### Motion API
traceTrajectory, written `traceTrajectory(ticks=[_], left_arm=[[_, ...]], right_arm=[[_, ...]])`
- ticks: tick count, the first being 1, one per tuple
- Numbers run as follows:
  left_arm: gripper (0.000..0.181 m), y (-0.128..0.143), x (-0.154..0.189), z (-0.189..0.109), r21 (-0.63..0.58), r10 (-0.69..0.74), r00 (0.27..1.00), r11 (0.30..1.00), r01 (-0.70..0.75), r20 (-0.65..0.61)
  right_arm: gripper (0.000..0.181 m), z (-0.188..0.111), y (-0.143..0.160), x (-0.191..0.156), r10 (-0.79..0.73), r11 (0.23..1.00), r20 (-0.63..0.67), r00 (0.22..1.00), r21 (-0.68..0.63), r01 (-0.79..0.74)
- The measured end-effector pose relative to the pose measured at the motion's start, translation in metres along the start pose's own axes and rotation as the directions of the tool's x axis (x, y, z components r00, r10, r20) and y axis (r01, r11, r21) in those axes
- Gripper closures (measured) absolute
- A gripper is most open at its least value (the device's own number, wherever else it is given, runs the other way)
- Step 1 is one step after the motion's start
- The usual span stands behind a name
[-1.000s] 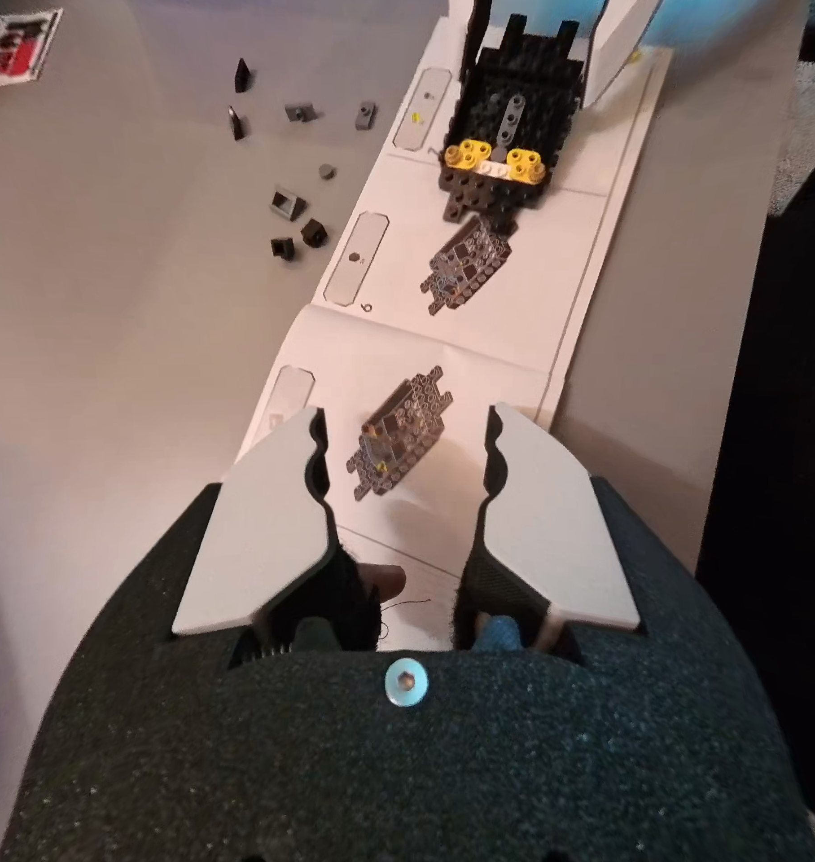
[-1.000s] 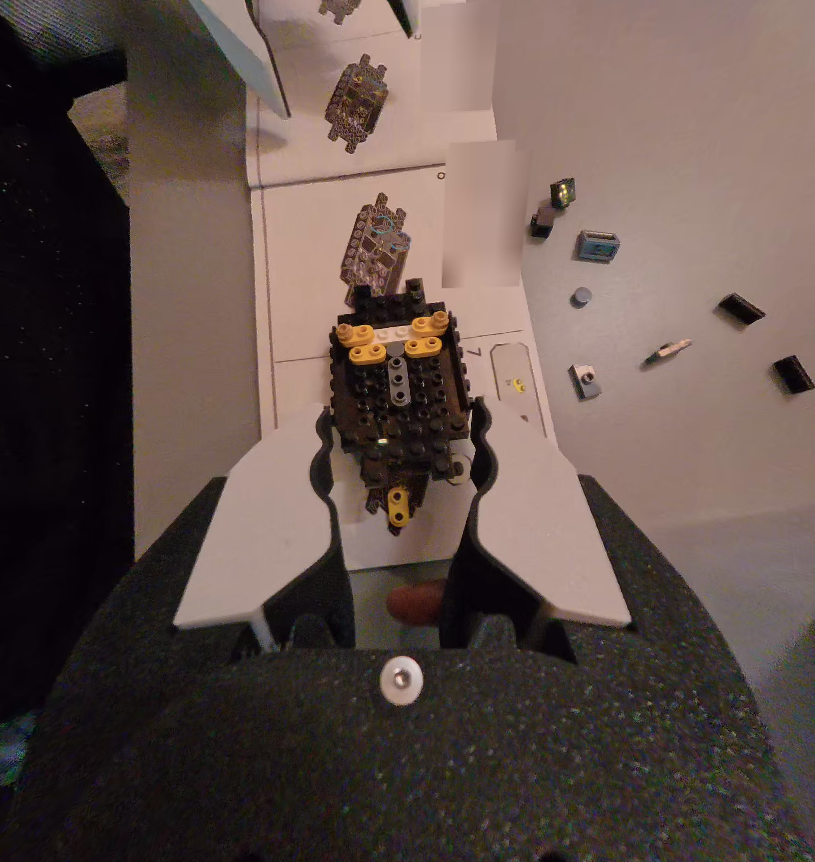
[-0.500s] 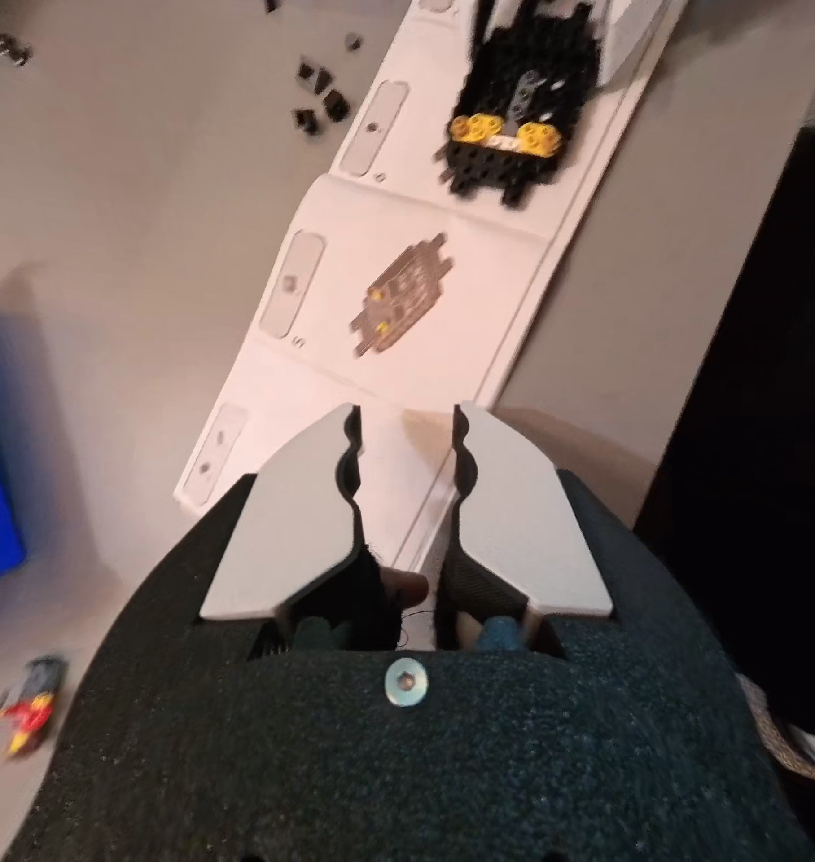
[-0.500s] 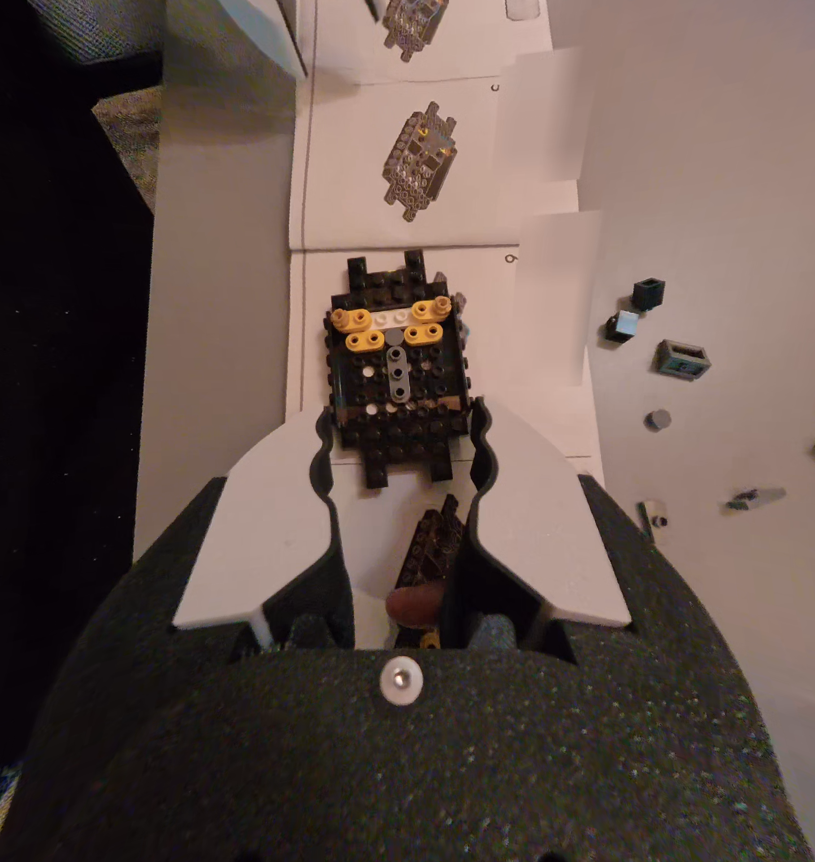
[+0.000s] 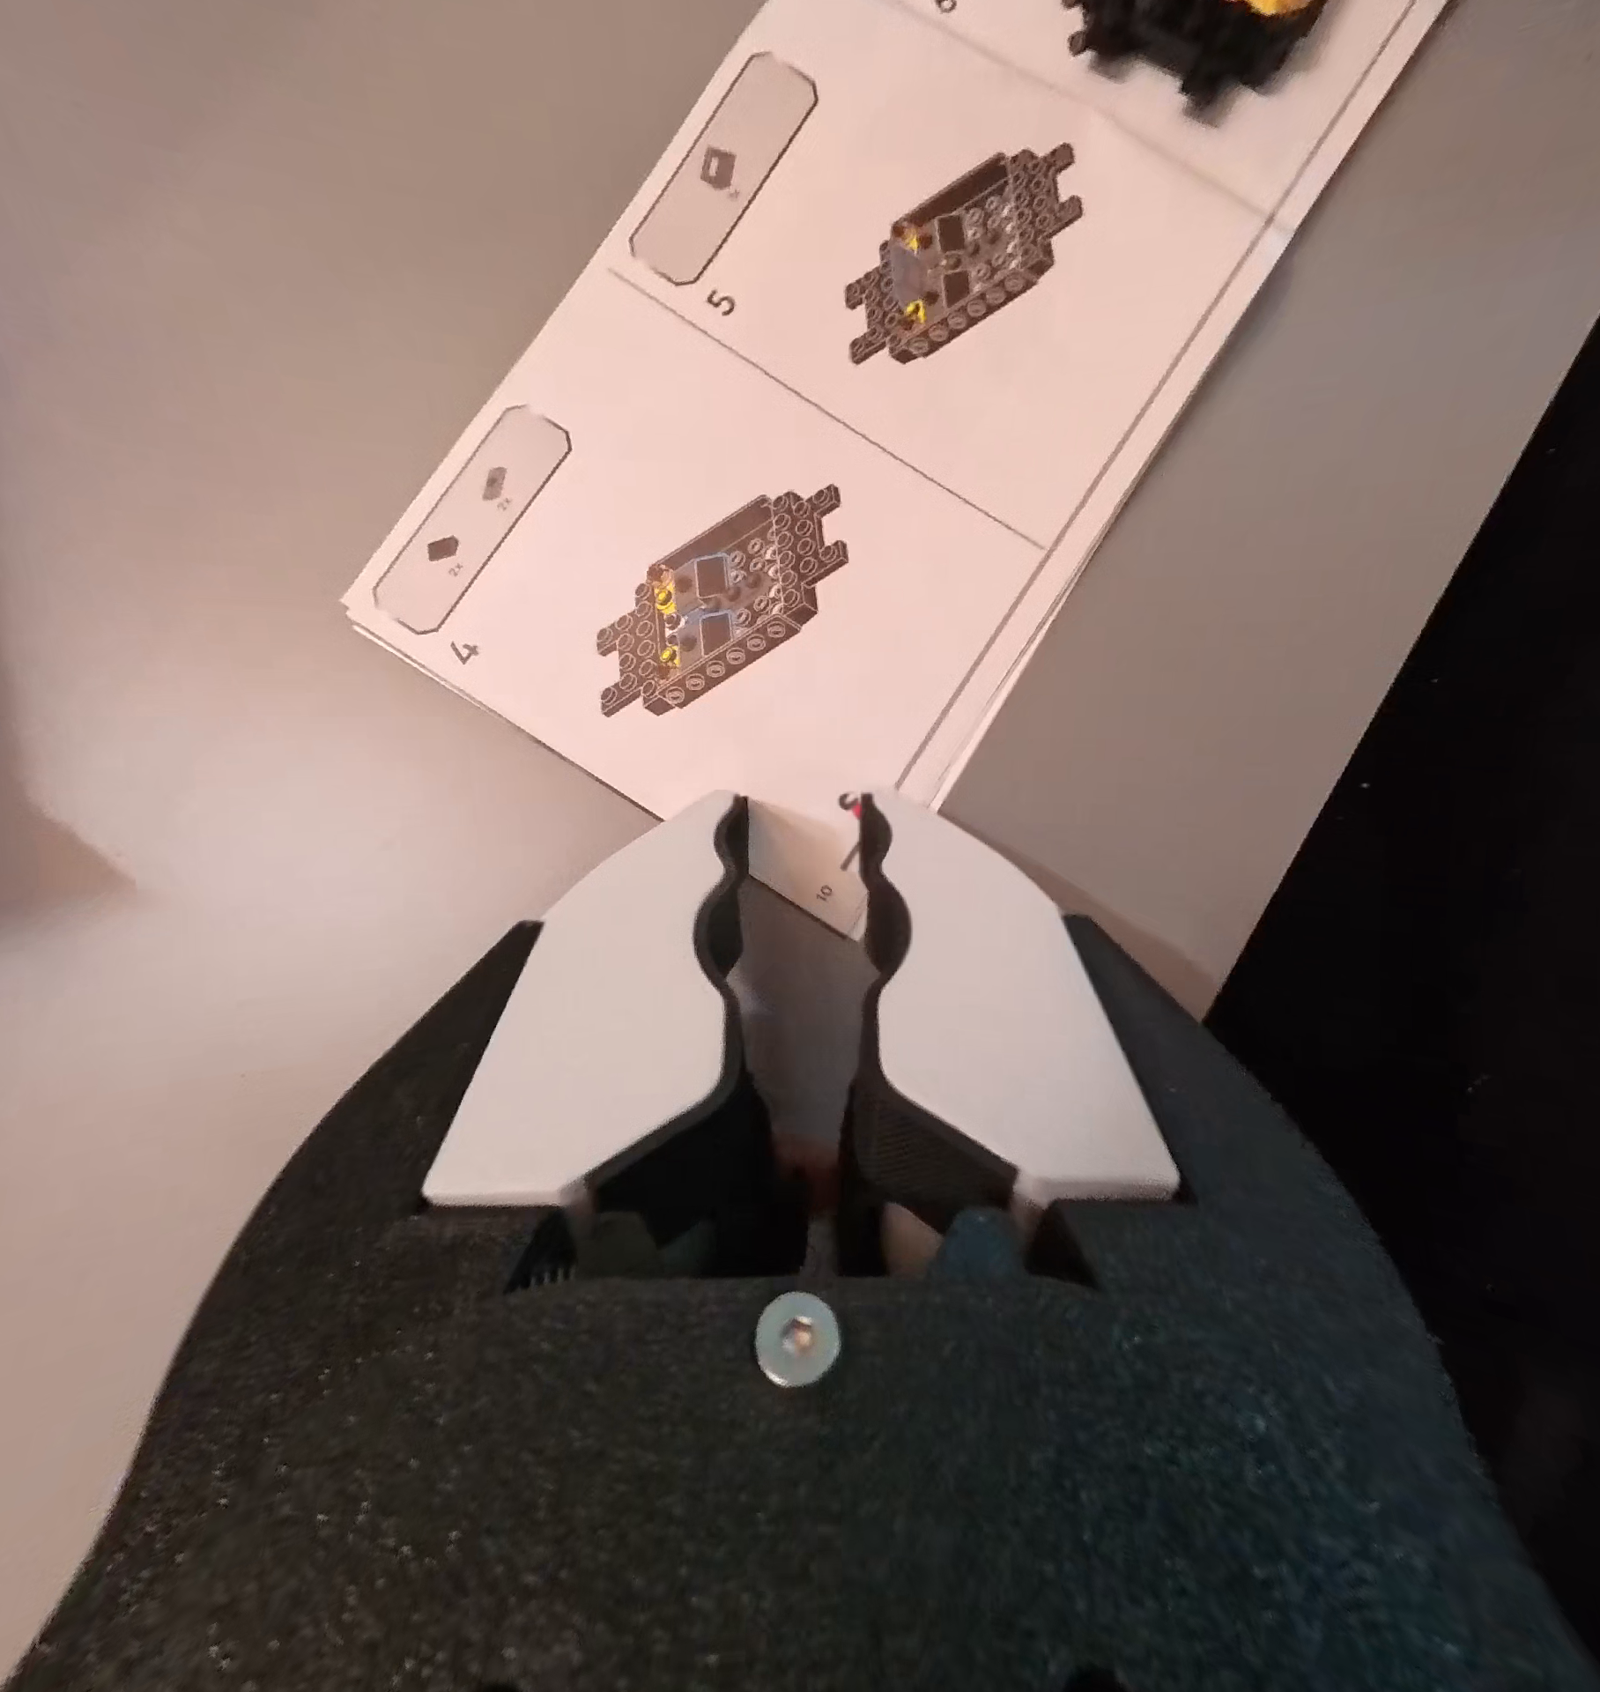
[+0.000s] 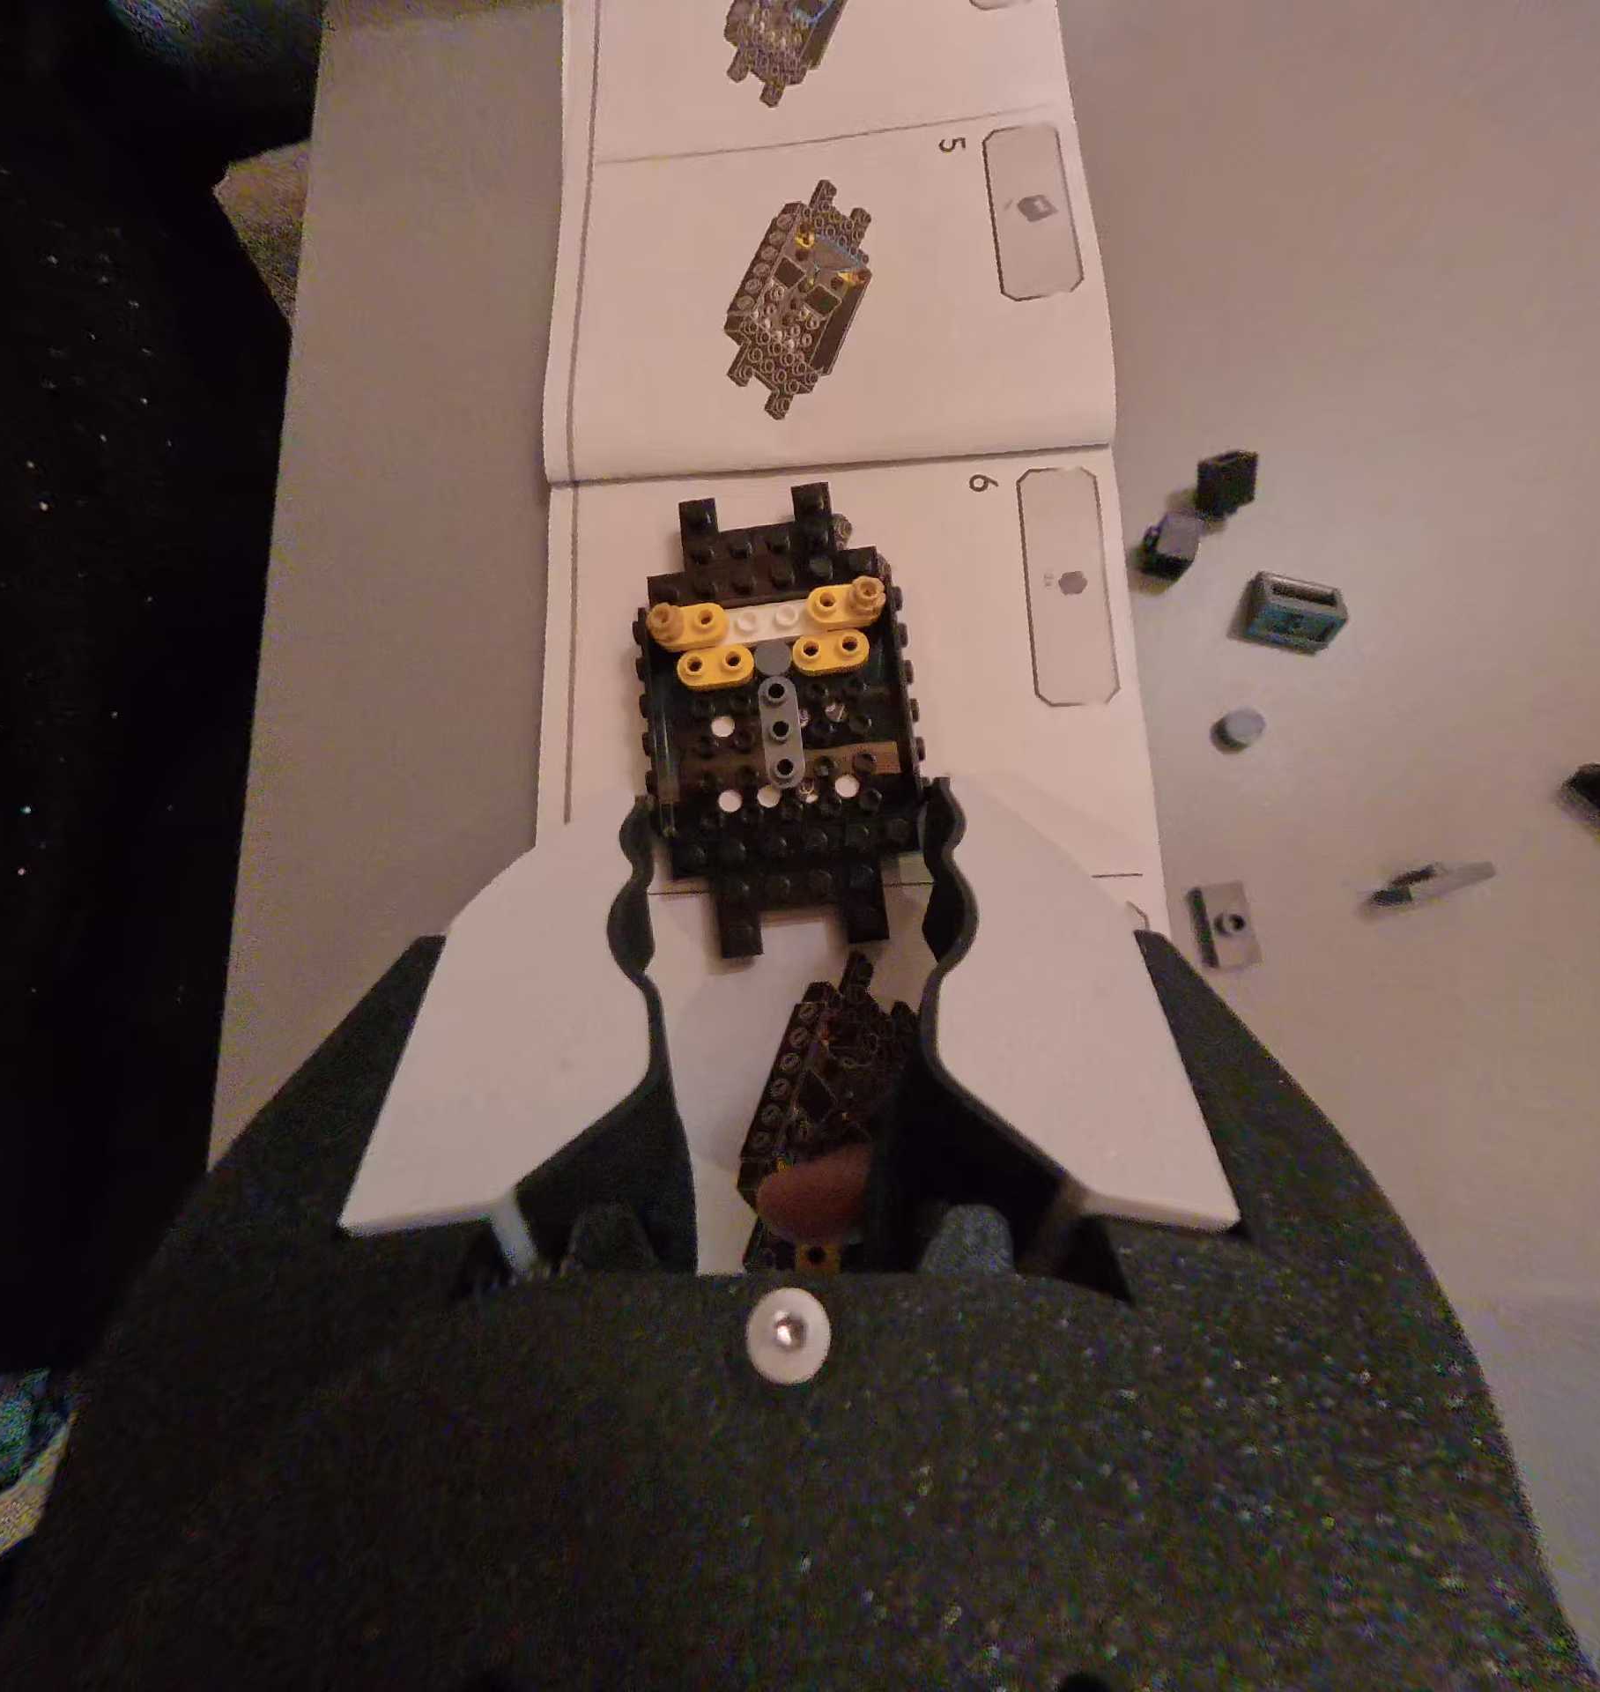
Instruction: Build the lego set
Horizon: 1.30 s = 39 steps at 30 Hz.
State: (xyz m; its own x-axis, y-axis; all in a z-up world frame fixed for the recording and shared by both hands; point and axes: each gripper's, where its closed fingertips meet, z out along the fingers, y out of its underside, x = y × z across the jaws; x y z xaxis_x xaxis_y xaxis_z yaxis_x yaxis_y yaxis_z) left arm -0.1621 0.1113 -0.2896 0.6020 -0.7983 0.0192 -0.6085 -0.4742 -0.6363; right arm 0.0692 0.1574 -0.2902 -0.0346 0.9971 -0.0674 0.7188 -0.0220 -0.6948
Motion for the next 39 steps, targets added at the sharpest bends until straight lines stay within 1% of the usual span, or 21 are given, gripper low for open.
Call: traceTrajectory(ticks=[6, 8, 10, 12, 15, 17, 19, 22, 25, 27, 29, 31, 33, 34, 36, 39], left_arm=[[0.153, -0.016, 0.039, 0.014, 0.022, 0.060, 0.995, 0.998, -0.058, -0.081], [0.152, -0.018, 0.043, 0.016, 0.017, 0.083, 0.992, 0.997, -0.081, -0.094], [0.153, -0.022, 0.044, 0.015, 0.028, 0.087, 0.989, 0.996, -0.085, -0.115], [0.154, -0.029, 0.041, 0.011, 0.055, 0.093, 0.988, 0.995, -0.087, -0.123], [0.154, -0.041, 0.029, 0.001, 0.094, 0.131, 0.988, 0.988, -0.124, -0.077], [0.147, -0.049, 0.020, -0.003, 0.121, 0.140, 0.989, 0.984, -0.133, -0.049], [0.141, -0.052, 0.013, 0.000, 0.136, 0.155, 0.988, 0.979, -0.149, -0.029], [0.139, -0.053, 0.009, 0.009, 0.151, 0.174, 0.985, 0.974, -0.169, -0.020], [0.141, -0.050, 0.003, 0.016, 0.125, 0.188, 0.982, 0.974, -0.189, 0.016], [0.144, -0.048, -0.008, 0.019, 0.102, 0.181, 0.980, 0.977, -0.188, 0.082], [0.149, -0.049, -0.014, 0.021, 0.126, 0.150, 0.984, 0.979, -0.161, 0.097], [0.153, -0.050, -0.015, 0.021, 0.162, 0.131, 0.987, 0.976, -0.144, 0.089], [0.153, -0.051, -0.017, 0.020, 0.191, 0.121, 0.990, 0.972, -0.134, 0.079], [0.153, -0.050, -0.015, 0.020, 0.200, 0.120, 0.991, 0.971, -0.129, 0.054], [0.146, -0.046, -0.008, 0.022, 0.204, 0.131, 0.991, 0.971, -0.126, -0.008], [0.141, -0.040, -0.002, 0.026, 0.179, 0.176, 0.983, 0.970, -0.165, -0.044]], right_arm=[[0.124, -0.024, 0.025, 0.006, -0.007, 0.999, -0.008, 1.000, -0.045, 0.006], [0.124, -0.025, 0.025, 0.007, 0.011, 1.000, -0.019, 1.000, -0.029, -0.012], [0.124, -0.021, 0.017, 0.005, 0.038, 0.999, -0.012, 0.999, 0.020, -0.038], [0.124, -0.015, 0.005, 0.002, 0.049, 0.997, -0.003, 0.999, 0.062, -0.048], [0.124, -0.004, -0.019, 0.001, 0.036, 0.995, -0.014, 0.999, 0.096, -0.035], [0.124, 0.009, -0.034, 0.000, 0.019, 0.997, -0.017, 1.000, 0.081, -0.018], [0.124, 0.025, -0.045, -0.003, -0.014, 0.999, -0.008, 1.000, 0.046, 0.015], [0.124, 0.047, -0.057, -0.004, -0.038, 0.999, 0.009, 0.999, 0.011, 0.037], [0.124, 0.060, -0.064, -0.002, -0.056, 0.998, 0.007, 0.998, -0.003, 0.056], [0.124, 0.063, -0.067, -0.001, -0.055, 0.998, 0.008, 0.998, -0.001, 0.055], [0.123, 0.062, -0.067, -0.001, -0.055, 0.998, 0.016, 0.998, -0.008, 0.055], [0.112, 0.060, -0.066, 0.000, -0.049, 0.998, 0.020, 0.999, -0.026, 0.050], [0.108, 0.057, -0.064, 0.000, -0.046, 0.998, 0.025, 0.999, -0.040, 0.047], [0.106, 0.057, -0.064, 0.000, -0.045, 0.998, 0.022, 0.999, -0.043, 0.046], [0.104, 0.056, -0.063, 0.000, -0.032, 0.998, 0.018, 0.999, -0.045, 0.033], [0.105, 0.058, -0.063, 0.000, -0.007, 1.000, 0.010, 1.000, -0.029, 0.007]])
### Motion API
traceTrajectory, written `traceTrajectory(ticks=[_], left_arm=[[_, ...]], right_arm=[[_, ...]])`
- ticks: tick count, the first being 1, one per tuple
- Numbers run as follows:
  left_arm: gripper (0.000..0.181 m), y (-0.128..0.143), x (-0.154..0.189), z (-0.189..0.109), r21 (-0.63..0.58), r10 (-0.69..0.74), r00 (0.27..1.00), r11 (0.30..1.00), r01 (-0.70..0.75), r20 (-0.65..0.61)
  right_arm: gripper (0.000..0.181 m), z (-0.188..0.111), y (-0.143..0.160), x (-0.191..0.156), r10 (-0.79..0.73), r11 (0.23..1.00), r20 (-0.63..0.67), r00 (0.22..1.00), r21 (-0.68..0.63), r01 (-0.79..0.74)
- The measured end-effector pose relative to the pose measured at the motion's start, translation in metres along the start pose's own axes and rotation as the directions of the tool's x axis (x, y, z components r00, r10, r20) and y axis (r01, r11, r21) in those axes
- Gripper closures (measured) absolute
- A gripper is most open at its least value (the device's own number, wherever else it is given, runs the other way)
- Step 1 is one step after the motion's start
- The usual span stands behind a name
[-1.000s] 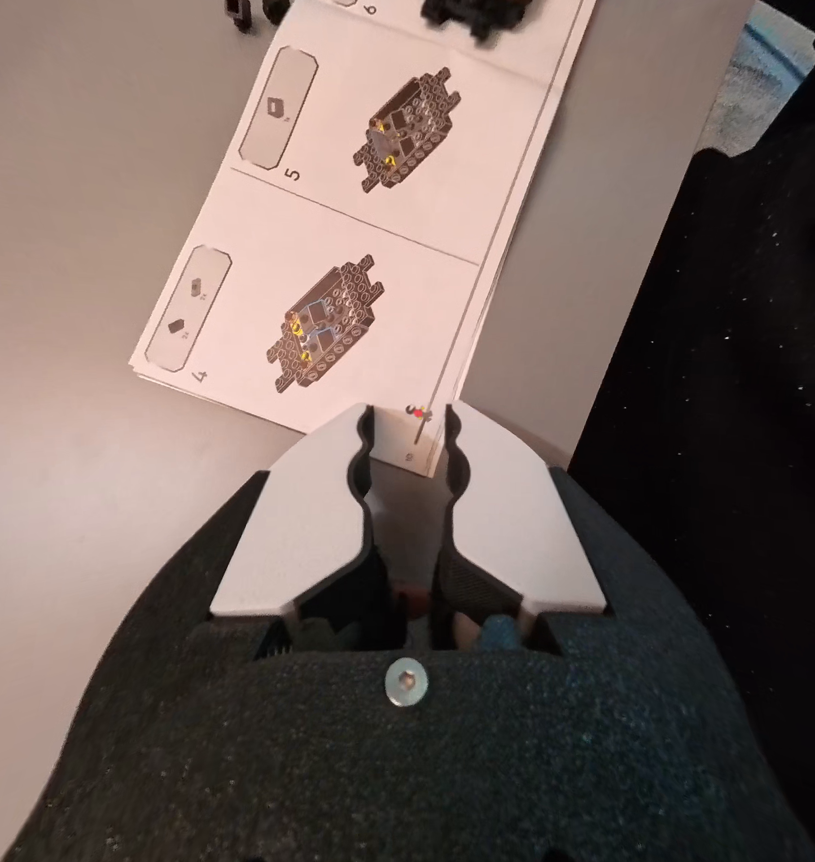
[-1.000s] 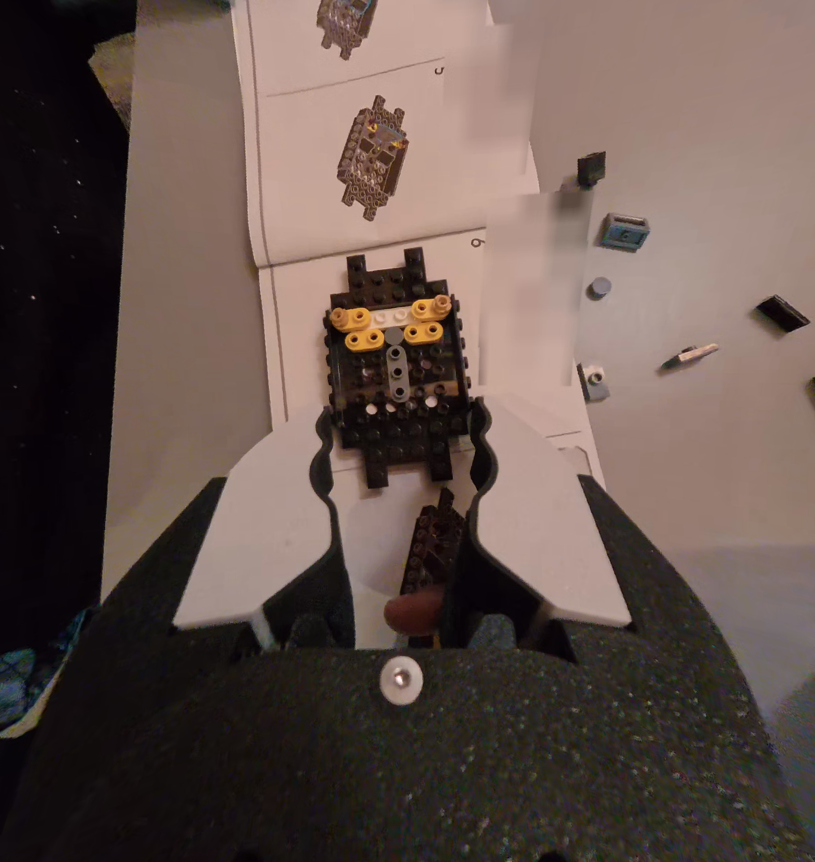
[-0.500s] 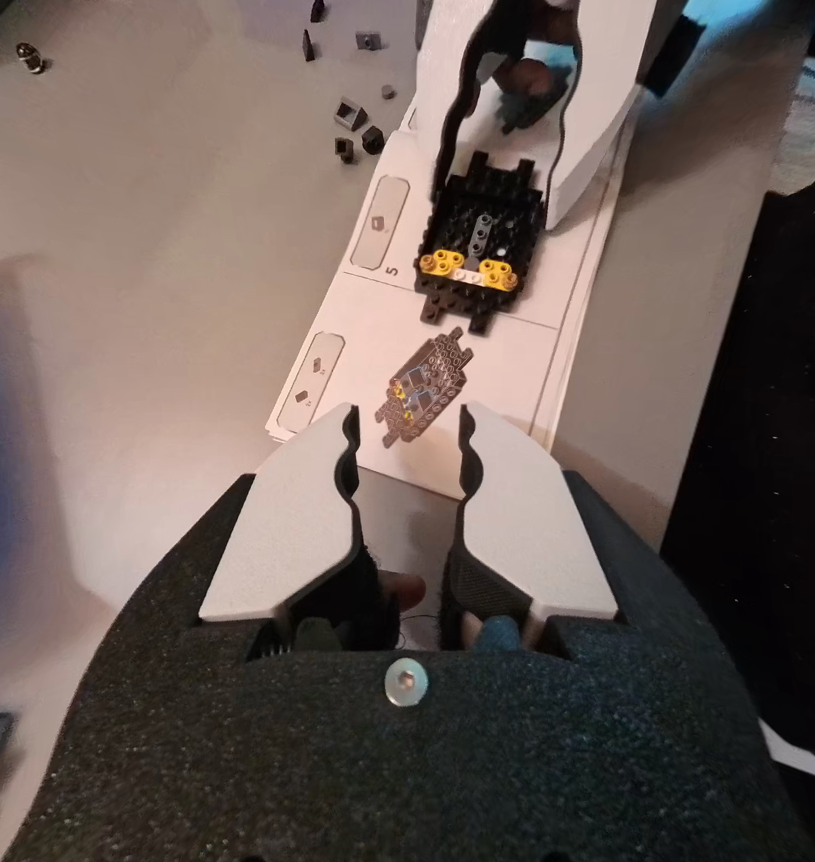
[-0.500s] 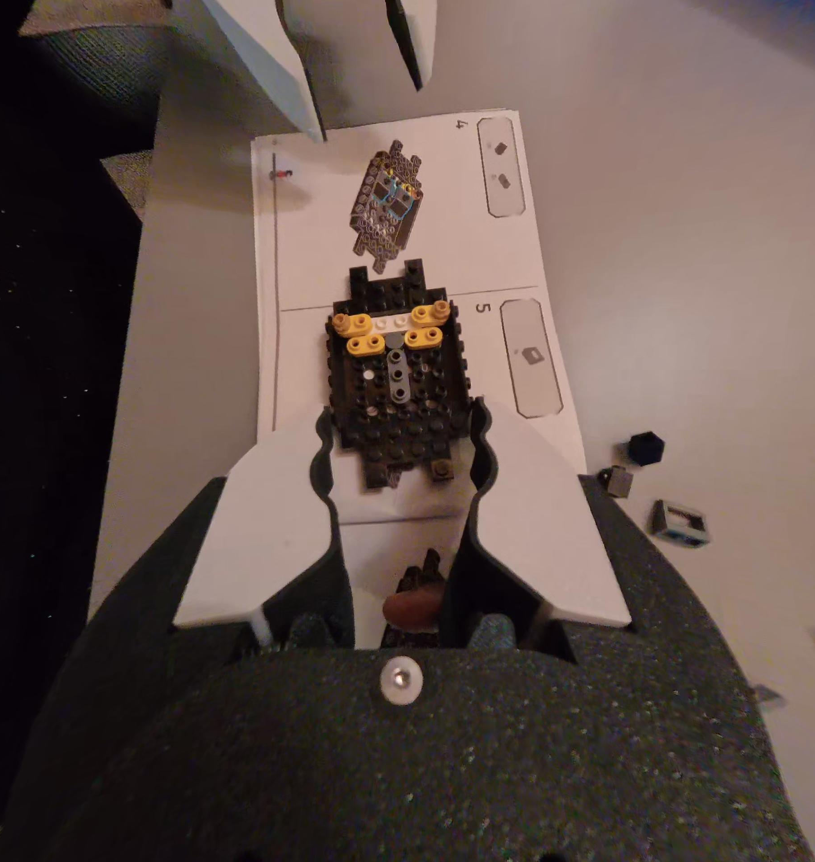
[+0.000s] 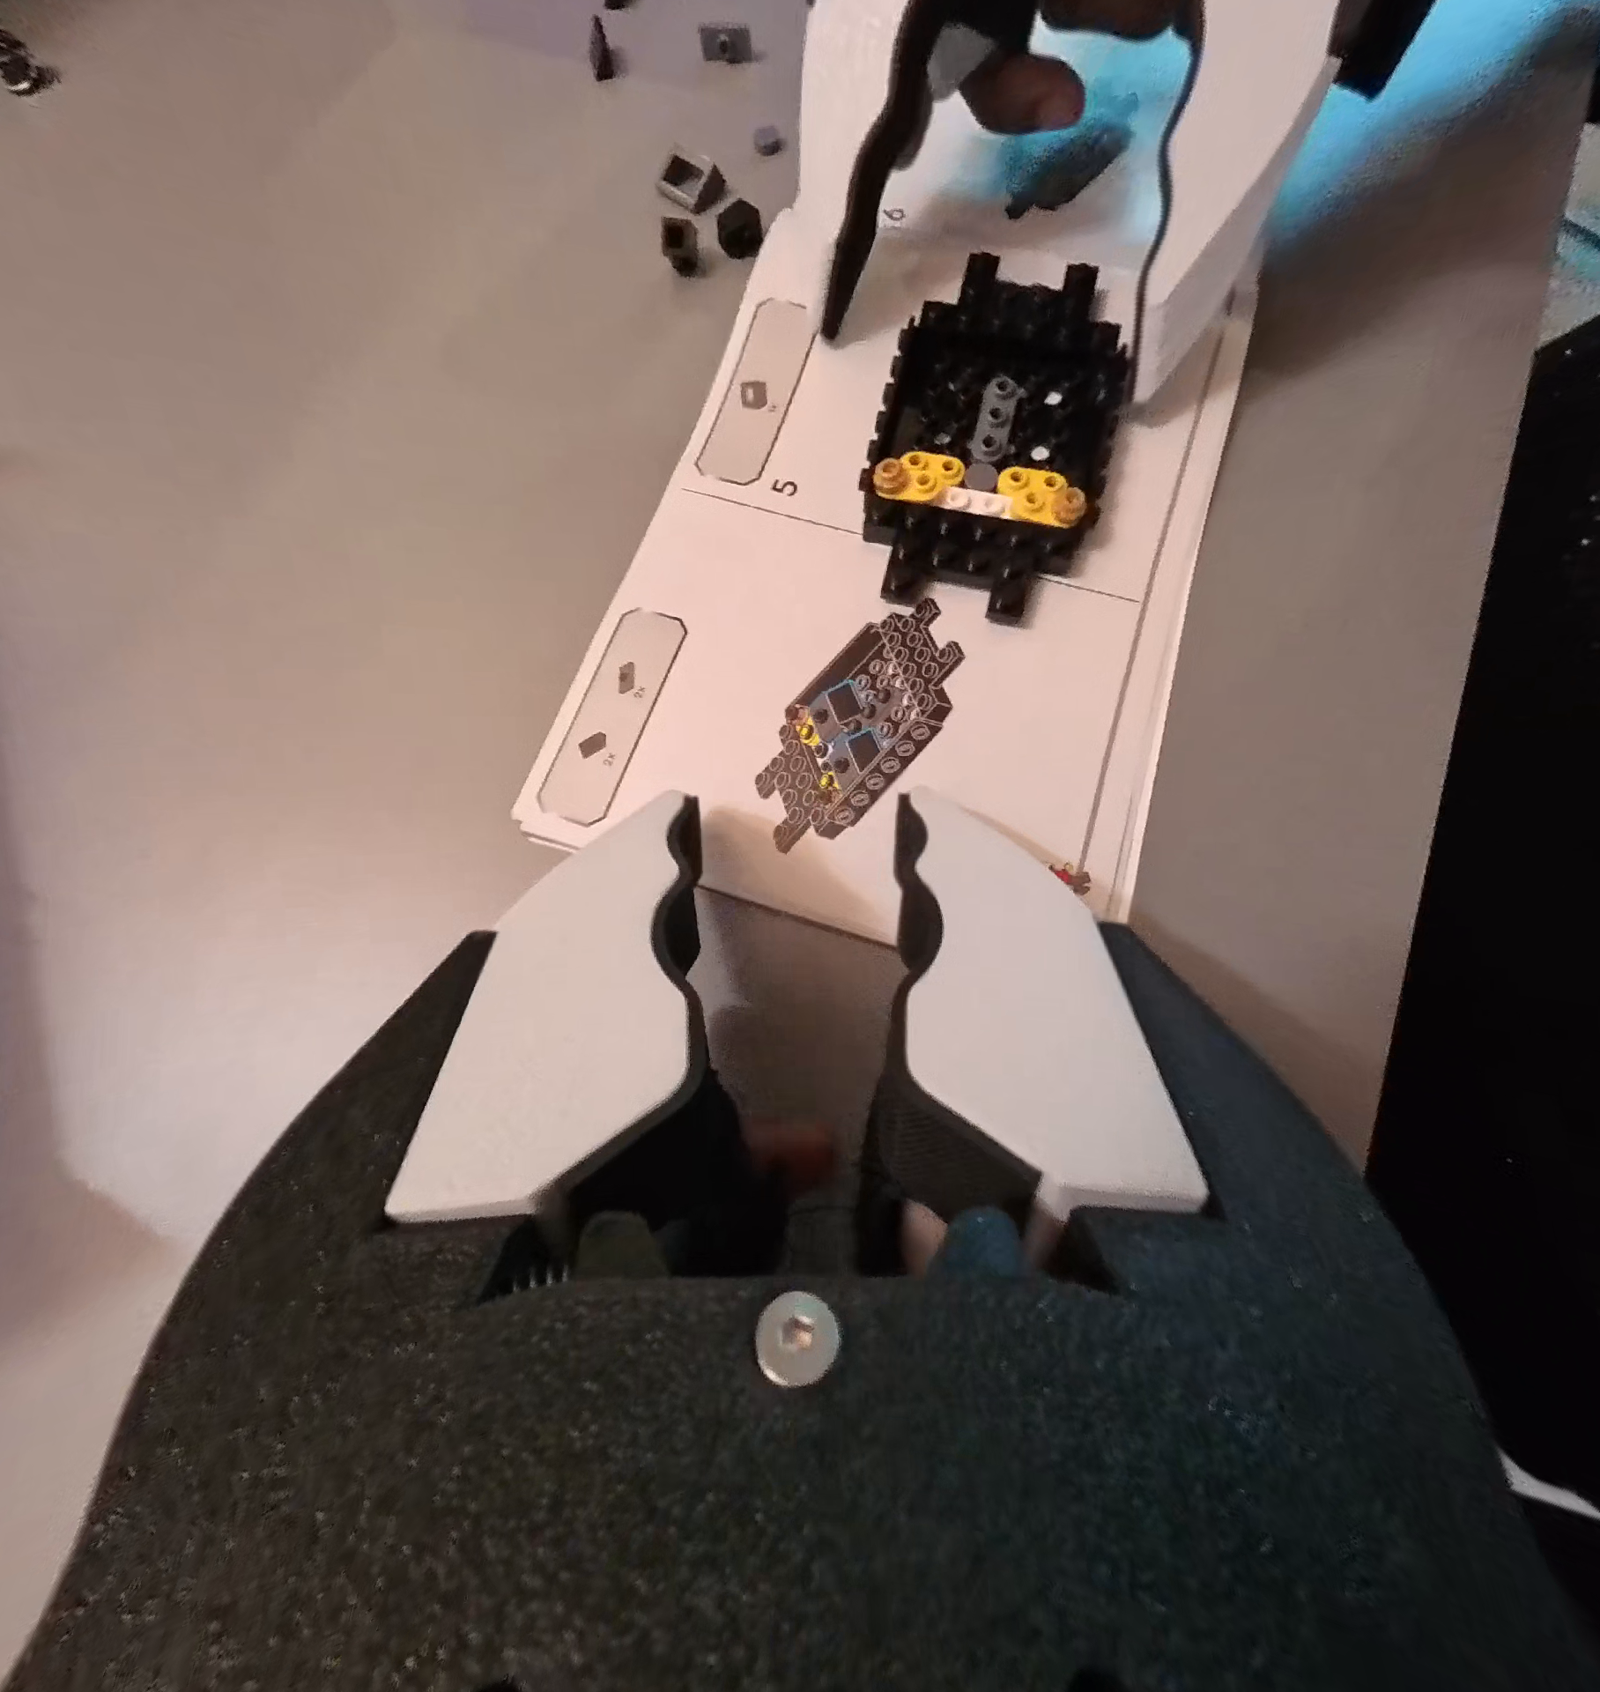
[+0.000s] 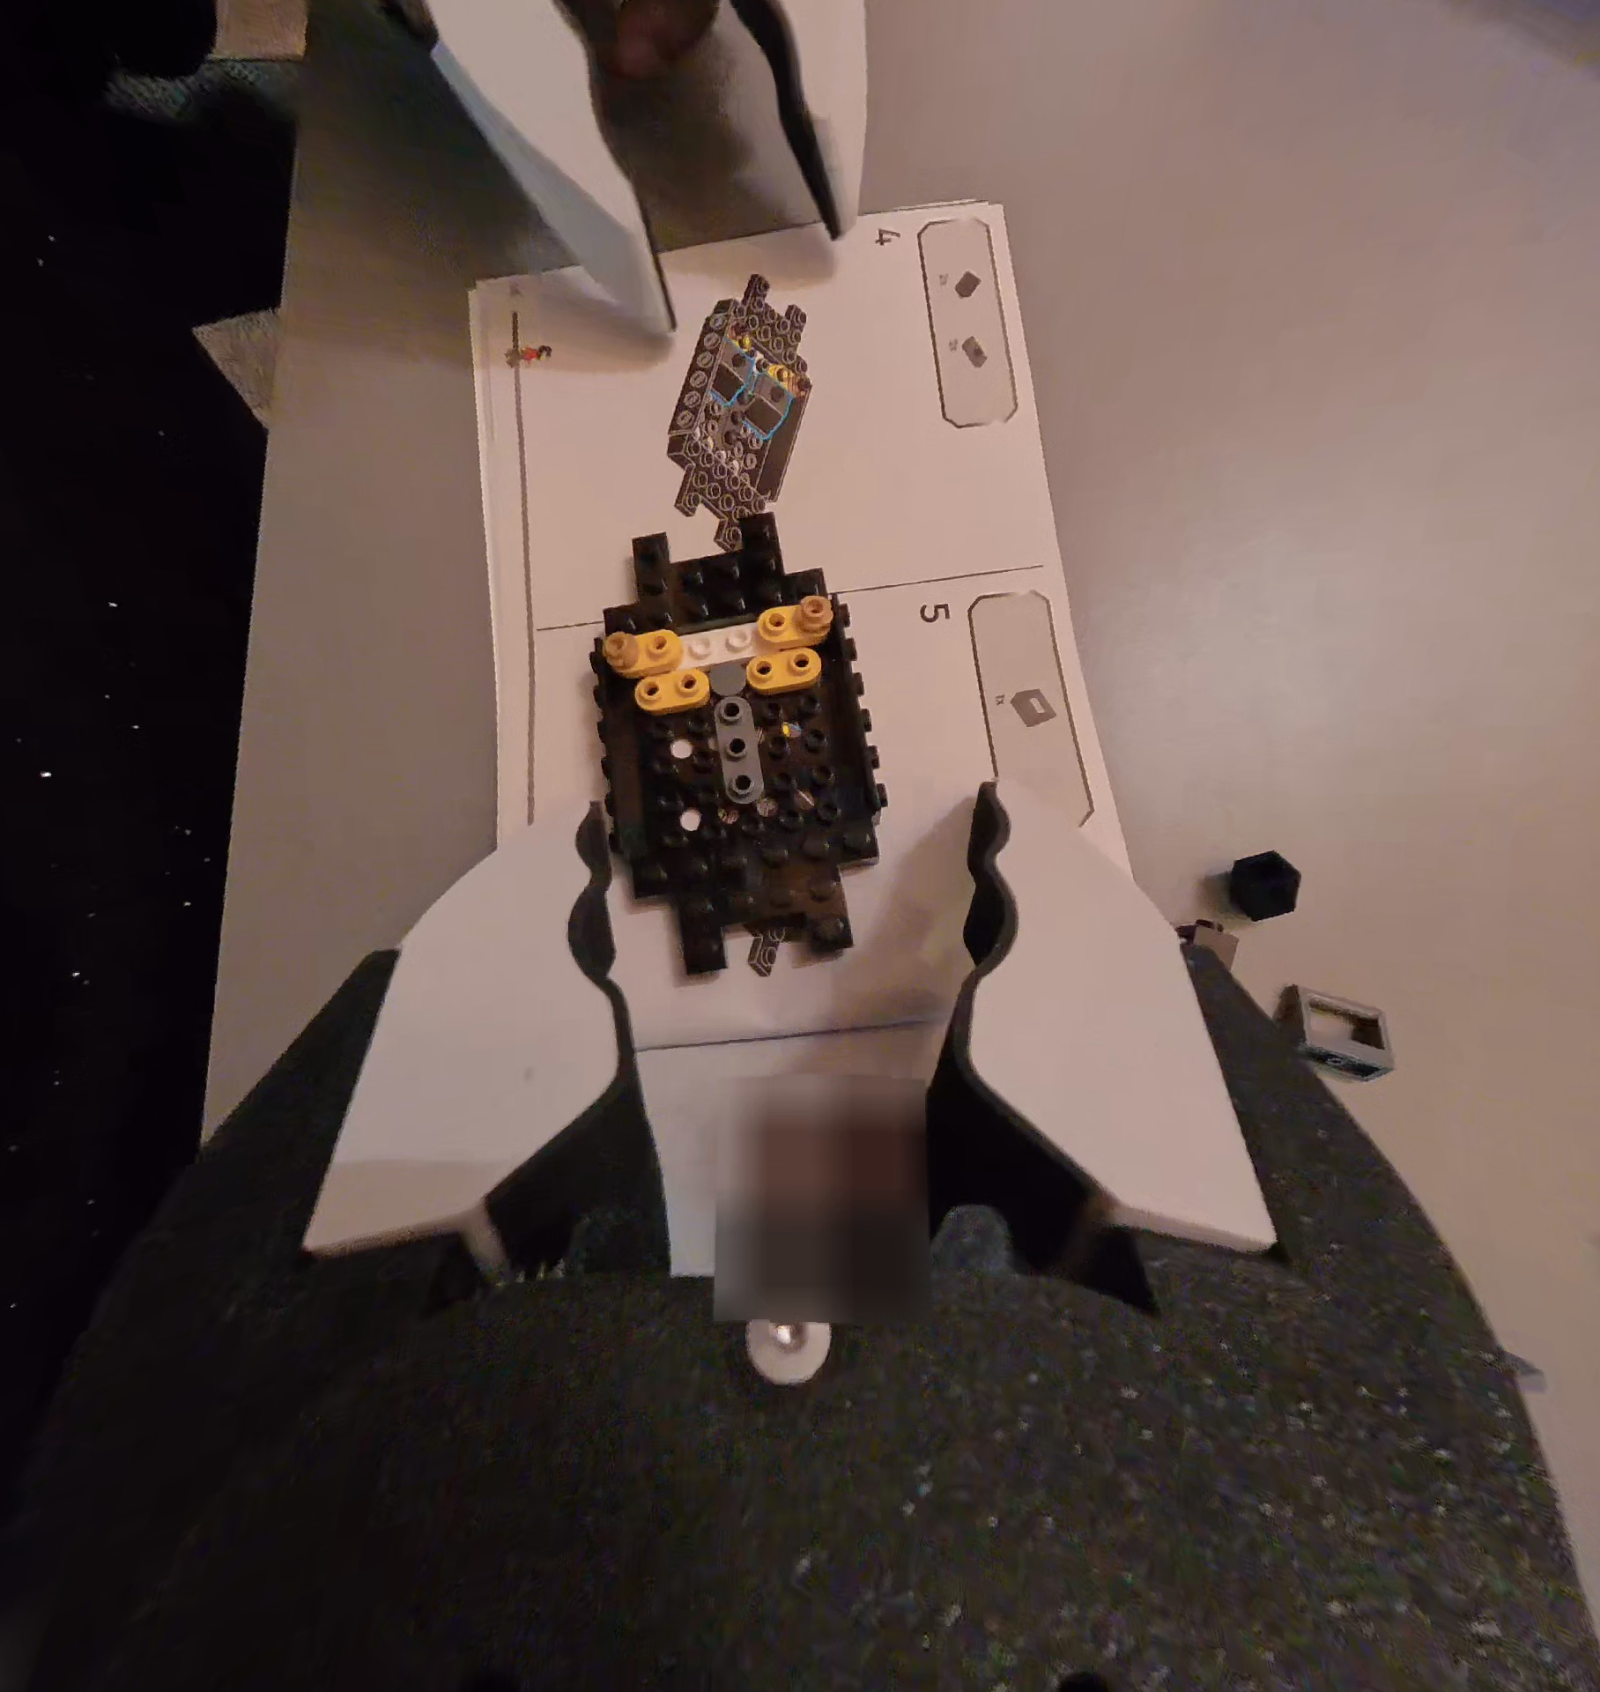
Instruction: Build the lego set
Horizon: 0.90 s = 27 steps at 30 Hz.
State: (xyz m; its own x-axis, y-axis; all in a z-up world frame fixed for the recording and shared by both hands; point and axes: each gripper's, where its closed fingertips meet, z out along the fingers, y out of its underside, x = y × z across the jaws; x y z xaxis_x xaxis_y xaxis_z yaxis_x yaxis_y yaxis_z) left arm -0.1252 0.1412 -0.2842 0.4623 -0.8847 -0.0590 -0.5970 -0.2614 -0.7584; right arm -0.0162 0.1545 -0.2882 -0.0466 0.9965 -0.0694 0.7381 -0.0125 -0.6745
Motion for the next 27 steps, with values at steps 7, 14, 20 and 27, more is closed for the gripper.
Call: traceTrajectory(ticks=[7, 14, 20, 27], left_arm=[[0.135, 0.002, 0.007, 0.002, -0.010, 0.047, 0.999, 0.999, -0.047, -0.026], [0.127, 0.001, 0.001, 0.001, 0.005, 0.077, 0.995, 0.997, -0.077, 0.057], [0.127, 0.001, -0.002, 0.001, 0.001, 0.058, 0.996, 0.998, -0.058, 0.072], [0.127, 0.001, -0.006, 0.001, -0.002, 0.037, 0.995, 0.999, -0.037, 0.091]], right_arm=[[0.102, -0.001, -0.002, -0.005, 0.025, 1.000, 0.008, 1.000, -0.009, -0.025], [0.121, 0.012, -0.008, -0.006, -0.019, 1.000, 0.014, 1.000, -0.003, 0.019], [0.121, 0.018, -0.014, -0.004, -0.004, 1.000, 0.047, 0.999, 0.028, 0.003], [0.121, 0.019, -0.015, 0.001, -0.030, 0.998, 0.048, 0.998, 0.056, 0.027]])
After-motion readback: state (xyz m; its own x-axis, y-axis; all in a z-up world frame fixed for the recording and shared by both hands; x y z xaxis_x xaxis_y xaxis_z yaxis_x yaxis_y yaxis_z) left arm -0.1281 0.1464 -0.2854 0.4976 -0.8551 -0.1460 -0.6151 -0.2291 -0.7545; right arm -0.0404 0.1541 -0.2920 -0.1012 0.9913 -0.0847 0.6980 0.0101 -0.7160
